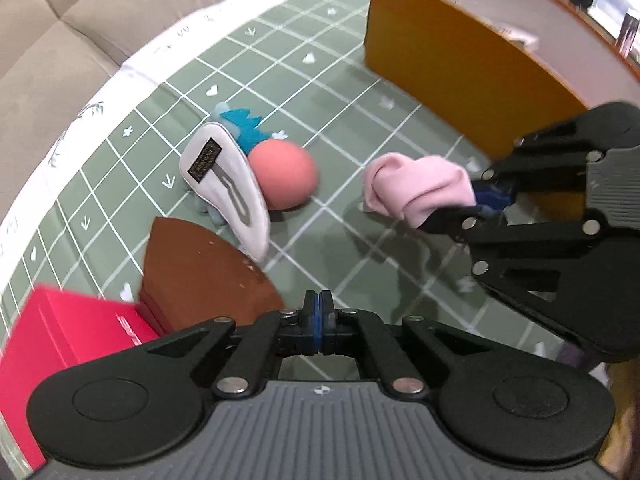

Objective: Organize soft objects
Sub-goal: 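Lift the pink cloth with the right tool while the left tool grasps the brown leather piece, then carry the pink cloth and brown leather over the orange box with both tools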

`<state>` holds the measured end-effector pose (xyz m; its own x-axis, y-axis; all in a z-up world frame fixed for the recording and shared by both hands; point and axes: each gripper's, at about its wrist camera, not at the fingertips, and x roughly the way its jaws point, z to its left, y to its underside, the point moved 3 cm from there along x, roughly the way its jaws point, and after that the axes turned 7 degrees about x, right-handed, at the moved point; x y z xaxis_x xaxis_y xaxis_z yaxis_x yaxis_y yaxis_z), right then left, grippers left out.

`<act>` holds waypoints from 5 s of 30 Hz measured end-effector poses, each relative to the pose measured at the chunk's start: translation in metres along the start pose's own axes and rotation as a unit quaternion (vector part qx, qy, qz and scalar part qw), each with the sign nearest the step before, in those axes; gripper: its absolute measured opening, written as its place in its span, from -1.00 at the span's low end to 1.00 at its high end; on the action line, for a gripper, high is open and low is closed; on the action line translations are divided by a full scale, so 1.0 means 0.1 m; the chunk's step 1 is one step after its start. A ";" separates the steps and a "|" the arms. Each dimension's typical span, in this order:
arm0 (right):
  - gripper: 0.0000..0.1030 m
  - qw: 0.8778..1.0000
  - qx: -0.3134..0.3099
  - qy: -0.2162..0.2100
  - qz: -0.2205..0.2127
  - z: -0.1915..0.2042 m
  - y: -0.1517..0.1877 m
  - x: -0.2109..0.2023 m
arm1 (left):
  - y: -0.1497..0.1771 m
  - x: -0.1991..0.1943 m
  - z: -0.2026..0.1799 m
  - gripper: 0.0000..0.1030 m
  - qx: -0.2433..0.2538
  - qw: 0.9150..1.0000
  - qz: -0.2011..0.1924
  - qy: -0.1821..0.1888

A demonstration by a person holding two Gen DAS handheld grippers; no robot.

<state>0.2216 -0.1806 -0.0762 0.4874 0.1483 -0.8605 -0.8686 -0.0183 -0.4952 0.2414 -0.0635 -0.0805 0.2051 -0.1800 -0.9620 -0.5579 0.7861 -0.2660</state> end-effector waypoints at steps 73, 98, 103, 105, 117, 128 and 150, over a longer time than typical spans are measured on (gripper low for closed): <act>-1.00 0.994 0.062 -0.041 -0.085 -0.11 0.32 -0.23 | 0.99 -0.33 -0.47 -0.88 -0.361 0.883 -0.246 -0.174; -1.00 0.978 0.077 -0.050 -0.189 -0.15 0.71 -1.58 | 0.86 -1.34 -1.11 -0.88 -0.315 0.870 -0.353 -0.137; -1.00 0.972 0.088 -0.035 -0.216 -0.33 0.74 -1.82 | 0.64 -1.44 -1.27 -0.88 -0.292 0.875 -0.369 -0.117; -1.00 0.969 0.096 -0.029 -0.224 -0.41 0.75 -1.90 | 0.55 -1.46 -1.32 -0.88 -0.283 0.877 -0.373 -0.106; -1.00 0.949 0.164 0.025 -0.270 -1.09 0.70 -2.16 | -0.21 -1.48 -1.61 -0.88 -0.239 0.889 -0.389 -0.024; -1.00 0.958 0.186 0.058 -0.210 -1.68 0.59 -1.81 | -0.88 -1.00 -1.72 -0.88 -0.222 0.927 -0.299 0.046; -0.85 0.983 0.159 0.082 -0.041 -1.85 0.60 -0.96 | -1.04 -0.20 -1.51 -0.72 -0.219 0.965 -0.127 0.062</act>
<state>0.1395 -0.3789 -0.0456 0.5421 -0.0264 -0.8399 -0.7969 0.3009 -0.5238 0.1743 -0.2313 -0.0428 0.2973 -0.4250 -0.8550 -0.7948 0.3860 -0.4682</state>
